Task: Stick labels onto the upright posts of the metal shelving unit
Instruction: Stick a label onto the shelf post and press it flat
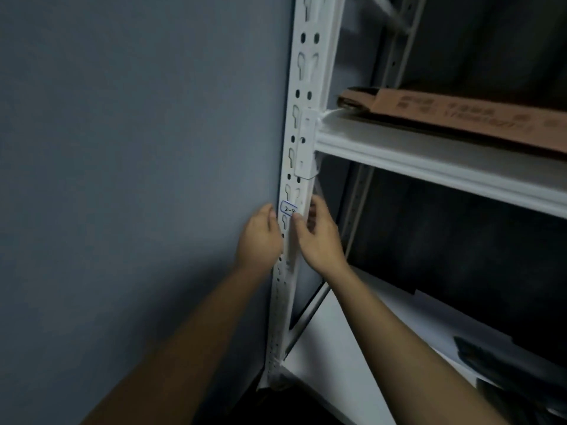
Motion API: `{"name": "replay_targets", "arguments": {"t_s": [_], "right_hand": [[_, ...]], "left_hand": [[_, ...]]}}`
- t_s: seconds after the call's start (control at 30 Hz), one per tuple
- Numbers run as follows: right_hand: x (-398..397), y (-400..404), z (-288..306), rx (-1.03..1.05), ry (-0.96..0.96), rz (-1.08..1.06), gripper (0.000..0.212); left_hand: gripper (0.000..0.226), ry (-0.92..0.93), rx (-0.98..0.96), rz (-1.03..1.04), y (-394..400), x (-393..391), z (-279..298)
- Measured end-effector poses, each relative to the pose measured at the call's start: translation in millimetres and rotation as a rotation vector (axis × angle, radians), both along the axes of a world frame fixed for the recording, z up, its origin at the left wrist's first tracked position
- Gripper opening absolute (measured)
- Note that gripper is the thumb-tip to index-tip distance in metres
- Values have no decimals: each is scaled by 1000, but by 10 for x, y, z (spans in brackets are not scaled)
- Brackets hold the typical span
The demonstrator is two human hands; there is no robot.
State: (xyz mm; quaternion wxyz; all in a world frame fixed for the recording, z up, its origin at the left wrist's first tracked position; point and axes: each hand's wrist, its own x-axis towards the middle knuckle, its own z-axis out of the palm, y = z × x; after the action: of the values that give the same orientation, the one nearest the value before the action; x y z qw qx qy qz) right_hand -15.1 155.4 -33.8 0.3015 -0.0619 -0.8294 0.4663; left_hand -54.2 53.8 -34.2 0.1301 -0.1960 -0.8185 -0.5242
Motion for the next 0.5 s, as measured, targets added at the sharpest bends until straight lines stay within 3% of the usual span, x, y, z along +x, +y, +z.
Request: {"name": "replay_targets", "arguments": {"t_s": [0.1, 0.23, 0.33, 0.5], "right_hand": [[-91, -9, -88, -126, 82, 23, 29], [-115, 20, -176, -254, 133, 104, 36], [-144, 32, -200, -286, 152, 124, 37], [-172, 30, -233, -313, 168, 131, 38]], "left_hand": [[32, 9, 108, -73, 107, -109, -52], [29, -42, 222, -117, 187, -199, -87], [28, -203, 387, -217, 220, -270, -102], [29, -428, 440, -288, 234, -330, -48]]}}
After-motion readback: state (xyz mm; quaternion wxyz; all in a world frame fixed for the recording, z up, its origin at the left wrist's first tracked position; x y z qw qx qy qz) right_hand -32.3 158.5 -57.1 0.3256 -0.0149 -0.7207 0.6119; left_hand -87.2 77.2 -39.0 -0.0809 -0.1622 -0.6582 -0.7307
